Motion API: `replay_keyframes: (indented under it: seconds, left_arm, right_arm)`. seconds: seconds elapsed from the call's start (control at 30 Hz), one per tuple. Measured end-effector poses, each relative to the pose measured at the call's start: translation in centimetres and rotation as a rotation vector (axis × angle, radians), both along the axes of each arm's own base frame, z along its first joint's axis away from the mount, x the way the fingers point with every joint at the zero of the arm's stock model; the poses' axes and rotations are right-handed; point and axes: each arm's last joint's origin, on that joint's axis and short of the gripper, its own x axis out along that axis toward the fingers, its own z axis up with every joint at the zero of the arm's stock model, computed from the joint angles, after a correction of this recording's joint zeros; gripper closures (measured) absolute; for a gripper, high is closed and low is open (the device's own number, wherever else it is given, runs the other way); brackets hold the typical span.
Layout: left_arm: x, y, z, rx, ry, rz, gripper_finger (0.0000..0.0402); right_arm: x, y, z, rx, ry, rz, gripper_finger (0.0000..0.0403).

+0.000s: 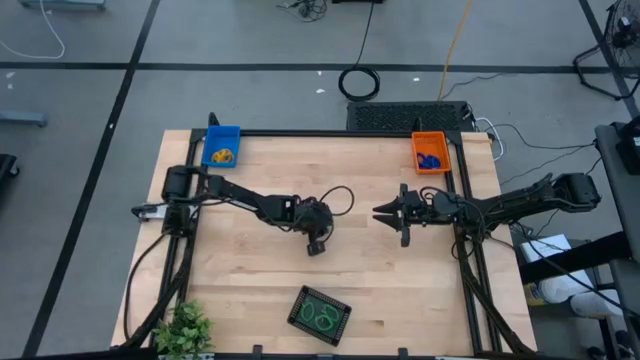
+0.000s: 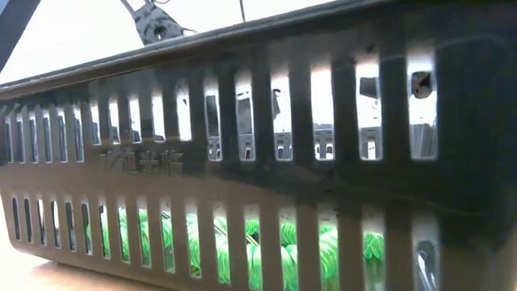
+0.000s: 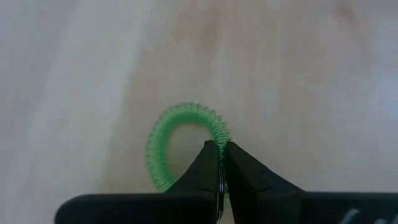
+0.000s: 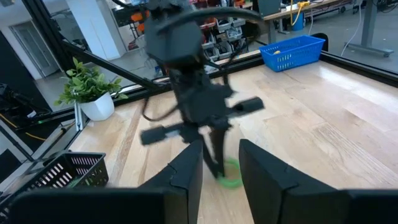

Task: Sort spring keychains into baskets
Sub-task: Put the green spring keychain into the black basket

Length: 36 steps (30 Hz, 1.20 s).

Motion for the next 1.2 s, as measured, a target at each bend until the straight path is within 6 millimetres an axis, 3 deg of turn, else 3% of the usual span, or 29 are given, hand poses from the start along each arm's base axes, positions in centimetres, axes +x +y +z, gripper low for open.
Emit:
replay_keyframes:
  seconds: [0.23, 0.7, 0.83, 0.97, 1.2]
  left_arm:
    - [-1.2, -2.2, 2.9, 0.051, 0.002, -0.105, 0.0386]
    - [-5.0, -11.2, 10.1, 0.082, -0.19, -0.416, 0.0379]
    - [-6.2, -13.8, 10.9, 0.04, -0.231, -0.507, 0.0373]
    - [-6.6, -15.8, 11.5, -0.114, -0.278, -0.599, 0.0384]
    - [-6.8, -16.2, 11.7, -0.281, -0.243, -0.535, 0.0381]
  right_arm:
    - [0.0, 0.0, -0.1, 0.0, 0.007, 0.0, 0.0312]
    - [0.0, 0.0, 0.0, 0.0, 0.004, 0.0, 0.0312]
    - [0.0, 0.0, 0.0, 0.0, 0.004, 0.0, 0.0312]
    - [0.0, 0.0, 0.0, 0.0, 0.004, 0.0, 0.0312]
    - [0.0, 0.0, 0.0, 0.0, 0.001, -0.001, 0.0312]
